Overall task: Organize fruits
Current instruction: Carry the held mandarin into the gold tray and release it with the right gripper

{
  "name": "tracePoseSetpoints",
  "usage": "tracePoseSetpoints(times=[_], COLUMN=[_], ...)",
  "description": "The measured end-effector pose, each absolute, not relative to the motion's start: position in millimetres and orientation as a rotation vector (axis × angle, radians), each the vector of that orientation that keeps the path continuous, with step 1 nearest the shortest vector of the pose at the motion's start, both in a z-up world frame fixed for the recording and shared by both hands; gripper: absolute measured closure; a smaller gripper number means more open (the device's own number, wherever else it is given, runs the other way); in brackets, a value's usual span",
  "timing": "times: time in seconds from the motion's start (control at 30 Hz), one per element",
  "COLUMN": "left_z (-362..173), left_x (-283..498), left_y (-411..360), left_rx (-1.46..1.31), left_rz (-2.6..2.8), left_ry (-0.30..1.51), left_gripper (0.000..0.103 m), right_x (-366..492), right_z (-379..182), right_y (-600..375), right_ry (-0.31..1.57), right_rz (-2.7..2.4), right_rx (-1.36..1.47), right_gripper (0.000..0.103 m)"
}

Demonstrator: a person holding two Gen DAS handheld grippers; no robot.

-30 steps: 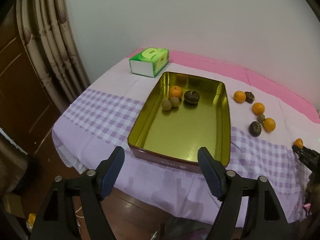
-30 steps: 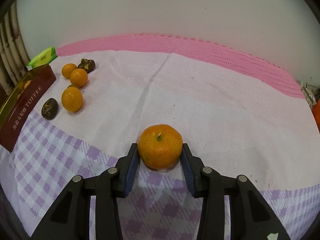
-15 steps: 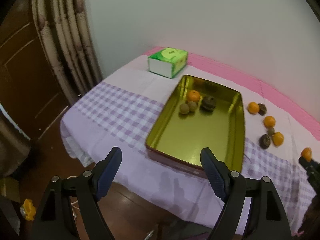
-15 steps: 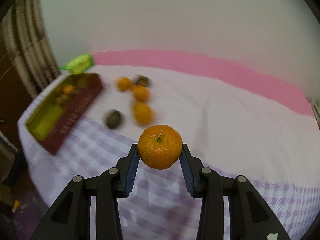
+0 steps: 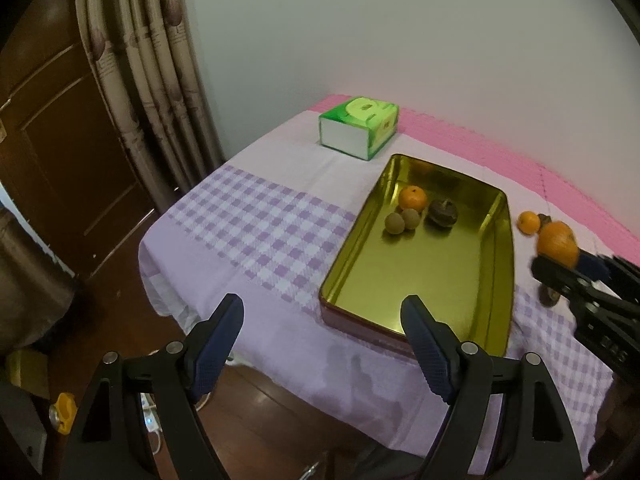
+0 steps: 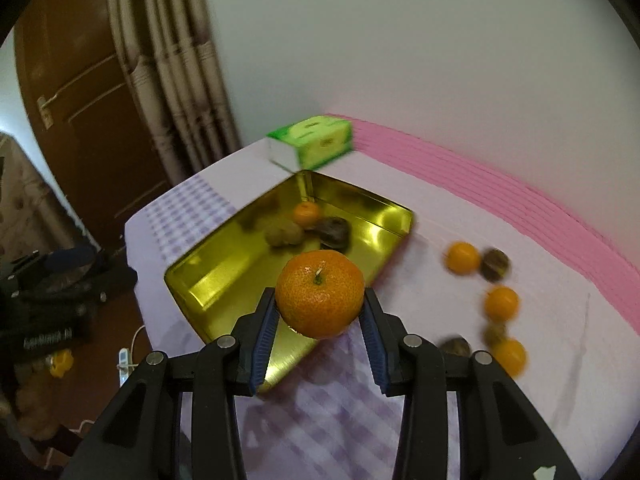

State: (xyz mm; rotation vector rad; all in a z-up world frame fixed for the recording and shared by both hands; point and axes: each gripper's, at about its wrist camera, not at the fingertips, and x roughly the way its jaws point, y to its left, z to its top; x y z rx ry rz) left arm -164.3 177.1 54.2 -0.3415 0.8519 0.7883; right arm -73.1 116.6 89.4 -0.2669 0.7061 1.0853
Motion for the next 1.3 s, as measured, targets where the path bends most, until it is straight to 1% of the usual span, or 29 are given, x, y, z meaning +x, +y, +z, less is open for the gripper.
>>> tracePoseSetpoints(times=[0.2,0.47,0.83,1.3], left_z=[47.8,40.5,36.4,34.4], left_x=[-164.8,-164.2,-162.9,-163.3], left_y=[188.5,195.1,199.1,200.5], left_rx=[-0.37,-0.39,-0.407,-0.409], left_rz=[0.82,0.828,0.822,0.821], left_ry=[0.879,0.911,0.936,0.954], left_gripper=[0.022,0.022,0.021,0.021], right_x=[-62.2,-51.1,-46.2,-43.8], right_z=[77.2,59.1,48.3,45.3], right_y=[160.8,196.1,220.4,228.0], right_ry=[0.766,0.836,0.883,0.909], right_rz=[1.102,1.084,1.065,1.058], right_rx=[-0.304,-0.334,-0.367,-0.356], right_gripper=[0.065,0.065,0.065,0.065])
